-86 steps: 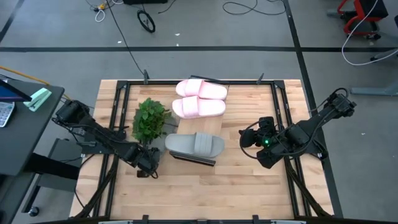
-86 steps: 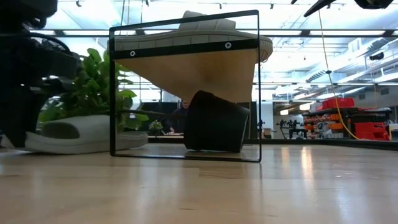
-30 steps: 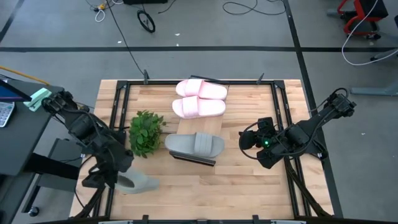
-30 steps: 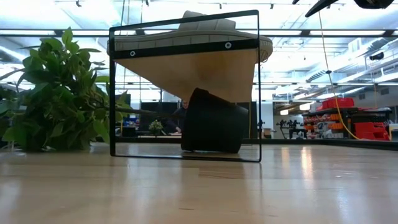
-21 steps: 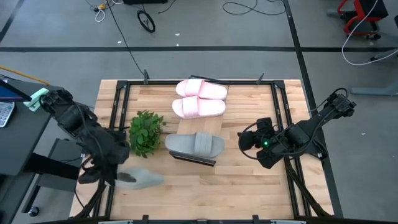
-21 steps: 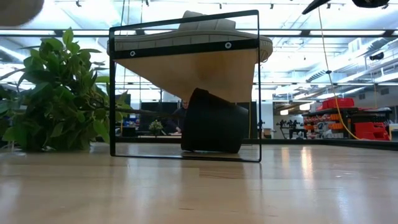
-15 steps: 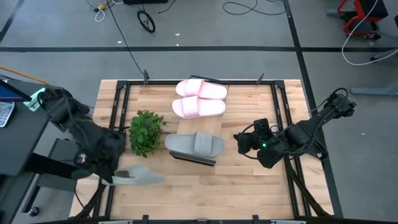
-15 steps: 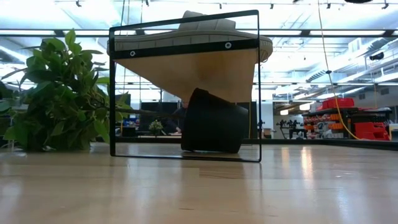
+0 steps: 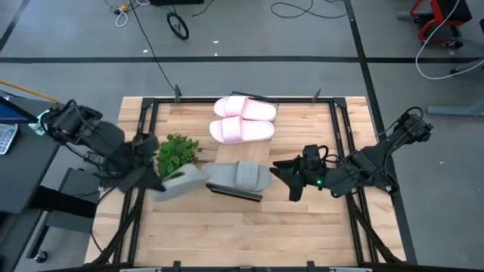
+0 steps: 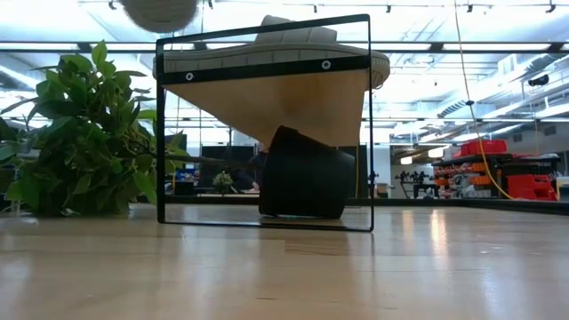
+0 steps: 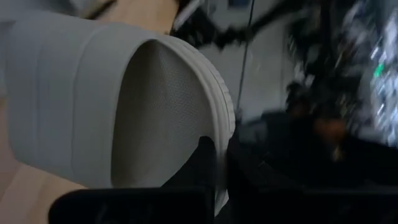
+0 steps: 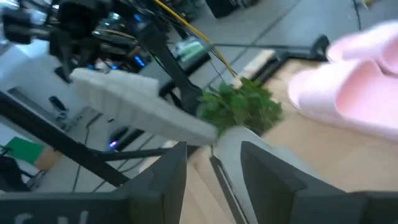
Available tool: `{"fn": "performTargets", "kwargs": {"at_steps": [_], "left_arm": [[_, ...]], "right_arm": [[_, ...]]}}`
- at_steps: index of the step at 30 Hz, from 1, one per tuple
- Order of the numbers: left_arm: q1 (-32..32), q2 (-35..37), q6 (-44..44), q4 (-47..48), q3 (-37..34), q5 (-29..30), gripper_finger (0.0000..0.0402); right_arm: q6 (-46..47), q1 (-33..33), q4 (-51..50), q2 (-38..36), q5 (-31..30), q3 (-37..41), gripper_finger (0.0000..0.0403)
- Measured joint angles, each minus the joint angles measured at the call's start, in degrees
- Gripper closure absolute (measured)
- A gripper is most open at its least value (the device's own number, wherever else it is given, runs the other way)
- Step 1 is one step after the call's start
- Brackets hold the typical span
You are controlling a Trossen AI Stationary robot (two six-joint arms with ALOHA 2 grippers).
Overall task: Pick and place slides into the shelf
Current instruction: Put the gray slide on the shelf
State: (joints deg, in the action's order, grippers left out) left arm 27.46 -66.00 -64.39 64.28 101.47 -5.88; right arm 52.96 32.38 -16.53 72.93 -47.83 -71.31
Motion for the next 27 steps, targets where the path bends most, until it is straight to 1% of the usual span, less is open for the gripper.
{"fn": "performTargets", "kwargs": {"at_steps": [4,6,9,12,14,16,18,20,23,25,27], "left_arm": [[-2.68,0.1,-4.76,-5.09,0.0,2.9,0.0383],[-3.35,0.0,-6.64,-6.02,0.91,7.14,0.0383],[-4.44,-0.04,-5.29,-8.28,3.21,12.51,0.0383],[-6.68,-0.34,-3.44,-8.57,5.26,17.38,0.0383],[-8.38,-0.53,-2.78,-8.44,5.99,18.64,0.0384],[-10.0,-0.68,-2.74,-9.19,6.12,18.97,0.0384],[-11.59,-0.76,-2.35,-11.36,6.16,18.94,0.0385],[-12.32,-1.04,-1.22,-13.1,6.18,18.96,0.0385],[-13.27,-1.71,0.28,-15.26,6.22,18.94,0.0385],[-13.51,-2.4,0.59,-14.93,6.21,18.58,0.0385],[-14.18,-2.69,0.95,-14.33,6.21,17.89,0.0385]], "right_arm": [[-2.66,-0.02,2.08,0.0,0.02,0.0,0.0245],[-2.68,-0.02,2.07,0.0,0.02,0.0,0.0245],[-4.06,-0.02,2.07,0.0,0.02,0.0,0.0245],[-8.05,-0.02,2.58,0.0,-1.11,0.0,0.0245],[-13.24,-0.02,4.76,0.0,-2.33,0.0,0.0245],[-20.6,-0.15,8.66,0.07,-4.43,0.0,0.0245],[-29.04,-0.71,14.22,0.37,-5.88,0.0,0.0245],[-38.0,-1.22,20.45,0.59,-5.92,0.0,0.0245],[-49.34,-2.6,29.23,1.53,-5.16,-0.27,0.0245],[-55.33,-3.23,32.08,2.32,-2.93,-1.12,0.0245],[-58.82,-4.37,32.62,3.26,0.21,-2.79,0.0244]]}}
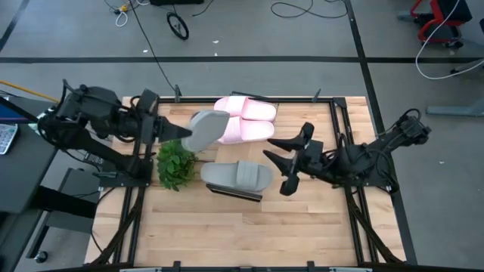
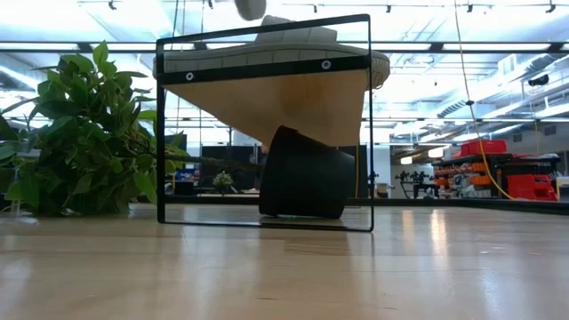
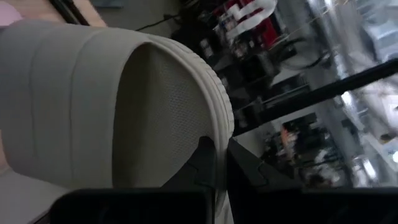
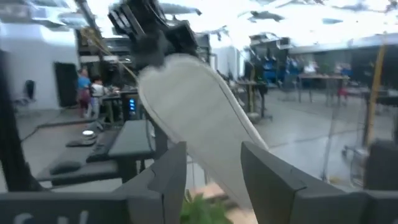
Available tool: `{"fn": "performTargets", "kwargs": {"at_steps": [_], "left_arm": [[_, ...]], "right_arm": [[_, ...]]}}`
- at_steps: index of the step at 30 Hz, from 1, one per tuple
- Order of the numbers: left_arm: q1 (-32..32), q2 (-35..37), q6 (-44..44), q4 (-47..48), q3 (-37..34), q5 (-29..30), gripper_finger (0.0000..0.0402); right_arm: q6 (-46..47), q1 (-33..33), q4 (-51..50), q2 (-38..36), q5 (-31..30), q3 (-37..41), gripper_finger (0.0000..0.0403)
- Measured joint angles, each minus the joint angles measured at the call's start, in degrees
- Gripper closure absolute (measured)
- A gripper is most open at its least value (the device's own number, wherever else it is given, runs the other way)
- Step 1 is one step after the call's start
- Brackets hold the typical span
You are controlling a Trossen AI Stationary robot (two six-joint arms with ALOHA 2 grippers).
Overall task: Pick and place slides into the shelf
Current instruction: Put the gray slide on the shelf
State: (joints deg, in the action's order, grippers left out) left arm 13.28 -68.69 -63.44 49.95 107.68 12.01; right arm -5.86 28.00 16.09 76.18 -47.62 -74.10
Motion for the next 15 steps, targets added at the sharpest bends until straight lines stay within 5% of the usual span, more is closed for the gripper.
{"fn": "performTargets", "kwargs": {"at_steps": [6,15], "left_arm": [[-1.47,-1.55,3.85,0.27,0.0,-3.33,0.0385],[-4.5,-2.51,4.72,7.9,-0.01,-5.74,0.0385]], "right_arm": [[-2.26,-4.04,-4.8,4.33,8.94,-9.41,0.0244],[-18.41,-7.6,-52.63,17.94,13.74,-48.13,0.0244]]}}
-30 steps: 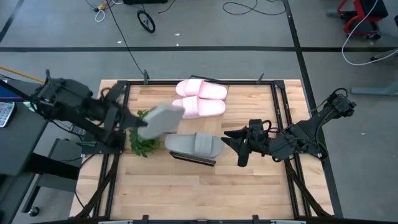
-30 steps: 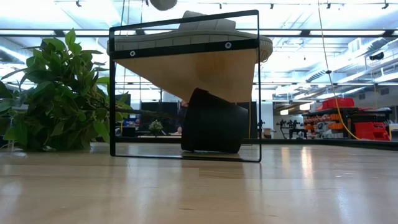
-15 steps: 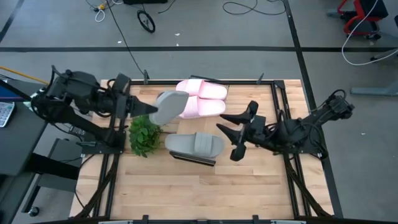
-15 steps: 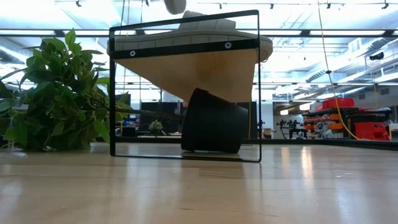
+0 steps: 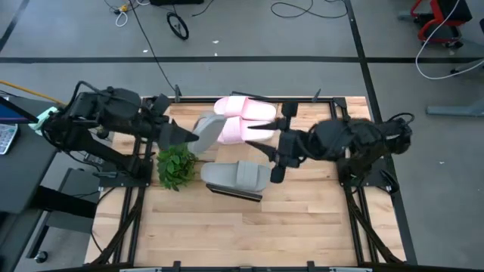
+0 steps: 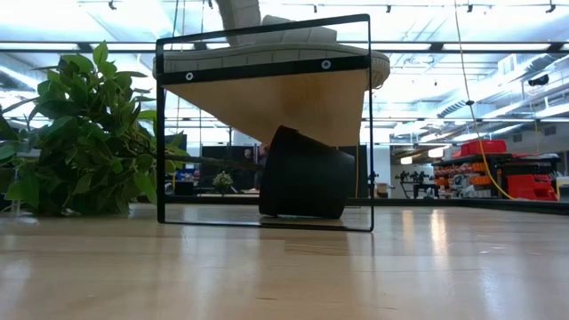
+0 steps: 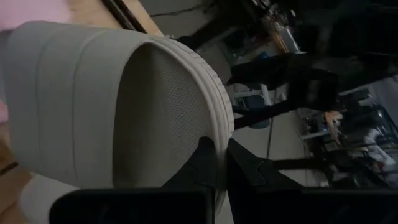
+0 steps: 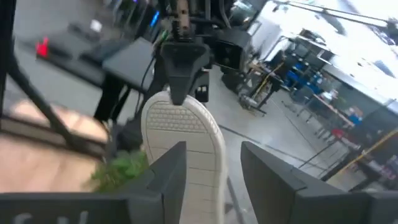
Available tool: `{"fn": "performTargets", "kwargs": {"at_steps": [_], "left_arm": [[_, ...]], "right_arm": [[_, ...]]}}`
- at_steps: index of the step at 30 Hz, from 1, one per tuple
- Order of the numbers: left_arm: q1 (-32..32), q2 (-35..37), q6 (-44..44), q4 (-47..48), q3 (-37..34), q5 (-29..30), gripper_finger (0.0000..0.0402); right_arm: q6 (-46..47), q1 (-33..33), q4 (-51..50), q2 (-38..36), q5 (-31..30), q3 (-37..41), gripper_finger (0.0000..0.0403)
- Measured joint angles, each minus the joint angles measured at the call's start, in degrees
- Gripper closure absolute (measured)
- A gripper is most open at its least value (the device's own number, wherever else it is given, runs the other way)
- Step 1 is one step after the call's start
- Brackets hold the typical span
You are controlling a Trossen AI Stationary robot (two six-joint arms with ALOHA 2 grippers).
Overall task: Pick and place slides into the shelf
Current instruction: Put the gray slide on the shelf
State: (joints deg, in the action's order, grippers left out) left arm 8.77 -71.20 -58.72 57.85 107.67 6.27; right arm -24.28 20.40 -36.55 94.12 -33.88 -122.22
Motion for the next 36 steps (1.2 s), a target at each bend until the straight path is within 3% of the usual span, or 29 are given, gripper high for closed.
{"fn": "performTargets", "kwargs": {"at_steps": [4,7,13,19,21,24,27,31,36], "left_arm": [[-1.93,-0.05,-0.25,1.49,0.01,-1.63,0.0385],[-3.32,-0.08,-0.7,2.4,0.01,-4.17,0.0385],[-5.77,-1.1,-0.65,2.62,-0.01,-6.3,0.0385],[-7.36,-1.46,1.26,4.38,-0.01,-8.18,0.0385],[-7.76,-1.68,2.85,4.84,-0.01,-8.22,0.0385],[-8.54,-1.6,5.36,5.18,-0.01,-7.84,0.0385],[-9.73,-1.62,8.98,5.28,-0.01,-6.54,0.0385],[-11.74,-2.54,17.72,6.76,-0.03,-2.4,0.0385],[-12.89,-3.84,27.19,9.12,-0.07,4.41,0.0385]], "right_arm": [[-4.87,-1.79,-11.42,6.43,3.74,-13.01,0.0244],[-7.97,-3.68,-10.91,5.75,7.25,-9.35,0.0244],[-4.51,-6.49,-9.79,9.02,7.86,-9.15,0.0244],[-8.36,-7.17,-8.09,11.33,7.6,-9.13,0.0244],[2.82,-7.96,-5.15,11.33,5.89,-9.13,0.0245],[34.46,-10.56,-2.62,10.65,2.9,-9.13,0.0245],[61.69,-13.6,-1.8,10.35,6.93,-9.19,0.0244],[73.36,-14.36,-1.73,10.44,11.3,-9.17,0.0245],[84.7,-13.97,-1.52,10.43,7.18,-9.17,0.0251]]}}
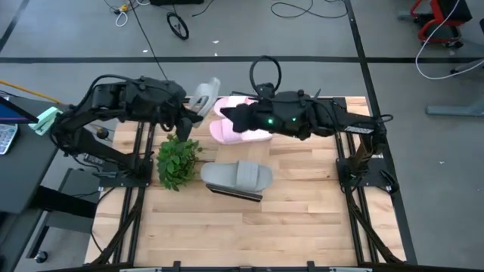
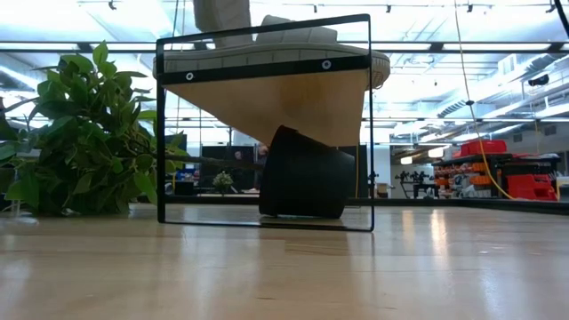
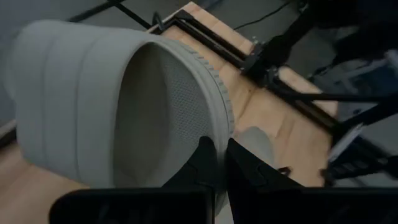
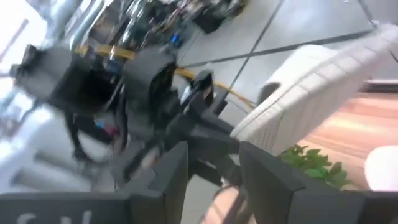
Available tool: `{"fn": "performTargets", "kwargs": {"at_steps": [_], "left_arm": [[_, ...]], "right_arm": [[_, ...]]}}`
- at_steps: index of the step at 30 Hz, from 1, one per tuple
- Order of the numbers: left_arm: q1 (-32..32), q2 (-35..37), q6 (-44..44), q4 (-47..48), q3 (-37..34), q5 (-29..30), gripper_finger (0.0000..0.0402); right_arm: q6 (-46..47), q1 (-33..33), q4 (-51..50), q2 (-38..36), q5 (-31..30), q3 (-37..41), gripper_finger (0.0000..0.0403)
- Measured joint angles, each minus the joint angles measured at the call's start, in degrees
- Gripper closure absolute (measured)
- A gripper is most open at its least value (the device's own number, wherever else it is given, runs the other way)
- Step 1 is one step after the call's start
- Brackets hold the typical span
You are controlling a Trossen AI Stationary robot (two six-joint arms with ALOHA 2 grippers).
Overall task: Pick and place slides into the shelf
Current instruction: Put the gray slide on the shelf
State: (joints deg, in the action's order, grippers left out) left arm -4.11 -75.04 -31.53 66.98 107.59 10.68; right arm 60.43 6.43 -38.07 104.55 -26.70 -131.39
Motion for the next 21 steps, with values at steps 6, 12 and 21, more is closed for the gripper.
{"fn": "performTargets", "kwargs": {"at_steps": [6,12,21], "left_arm": [[-1.25,-1.14,3.03,-0.18,0.01,0.63,0.0385],[-1.25,-1.49,5.43,-0.19,0.06,0.91,0.0385],[-1.25,-1.89,8.73,-0.64,0.06,5.26,0.0385]], "right_arm": [[9.27,-0.44,-1.6,2.13,0.22,0.0,0.0242],[8.7,-2.52,-1.26,4.61,1.26,0.09,0.0196],[13.11,-5.82,-0.41,6.88,2.9,0.08,0.0106]]}}
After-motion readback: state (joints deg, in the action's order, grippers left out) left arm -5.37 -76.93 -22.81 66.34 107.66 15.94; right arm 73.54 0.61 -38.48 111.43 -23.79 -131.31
